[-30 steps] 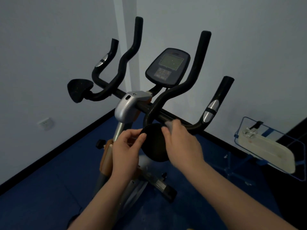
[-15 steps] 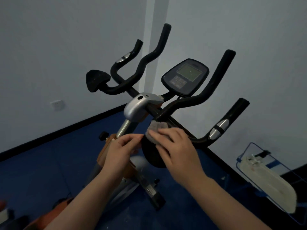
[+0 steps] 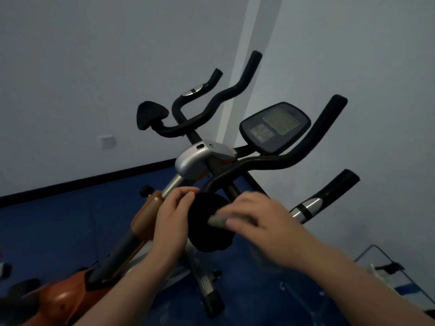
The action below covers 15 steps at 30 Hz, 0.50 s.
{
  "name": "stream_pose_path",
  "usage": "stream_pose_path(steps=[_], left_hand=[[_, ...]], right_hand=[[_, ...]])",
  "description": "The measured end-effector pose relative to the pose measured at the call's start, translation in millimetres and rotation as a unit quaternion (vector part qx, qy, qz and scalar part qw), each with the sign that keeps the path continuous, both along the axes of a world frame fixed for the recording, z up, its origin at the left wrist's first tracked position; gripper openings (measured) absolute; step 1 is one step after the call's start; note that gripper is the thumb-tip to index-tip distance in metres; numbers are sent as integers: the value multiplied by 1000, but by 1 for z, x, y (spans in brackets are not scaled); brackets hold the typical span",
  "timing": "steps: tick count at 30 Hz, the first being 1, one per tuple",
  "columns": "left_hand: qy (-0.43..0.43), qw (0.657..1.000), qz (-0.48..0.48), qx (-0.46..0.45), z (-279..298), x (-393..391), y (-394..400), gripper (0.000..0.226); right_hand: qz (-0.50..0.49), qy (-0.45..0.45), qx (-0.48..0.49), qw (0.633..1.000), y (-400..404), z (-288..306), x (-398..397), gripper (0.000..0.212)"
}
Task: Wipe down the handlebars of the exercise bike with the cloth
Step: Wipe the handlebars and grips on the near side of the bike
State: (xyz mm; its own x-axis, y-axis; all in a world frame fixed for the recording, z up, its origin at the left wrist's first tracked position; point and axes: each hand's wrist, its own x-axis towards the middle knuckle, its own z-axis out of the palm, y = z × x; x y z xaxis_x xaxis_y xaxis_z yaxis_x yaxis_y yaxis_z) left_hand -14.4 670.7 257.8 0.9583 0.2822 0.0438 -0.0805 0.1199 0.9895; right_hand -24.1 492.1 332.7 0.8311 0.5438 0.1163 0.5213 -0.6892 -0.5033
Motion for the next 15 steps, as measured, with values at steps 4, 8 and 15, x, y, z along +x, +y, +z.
stream_pose_path(steps=[4,8,15], left_hand=[[-4,990,76,120,-3,17,-27,15],[2,969,150,198,-11,23,-34,11],[8,951,170,258,-20,21,-27,36]], right_hand=[[-108,-116,141,977,-17,10,46,19],[-5,-135,61,989,7,1,89,20],[267,-172,-129,939,14,-15,113,31]])
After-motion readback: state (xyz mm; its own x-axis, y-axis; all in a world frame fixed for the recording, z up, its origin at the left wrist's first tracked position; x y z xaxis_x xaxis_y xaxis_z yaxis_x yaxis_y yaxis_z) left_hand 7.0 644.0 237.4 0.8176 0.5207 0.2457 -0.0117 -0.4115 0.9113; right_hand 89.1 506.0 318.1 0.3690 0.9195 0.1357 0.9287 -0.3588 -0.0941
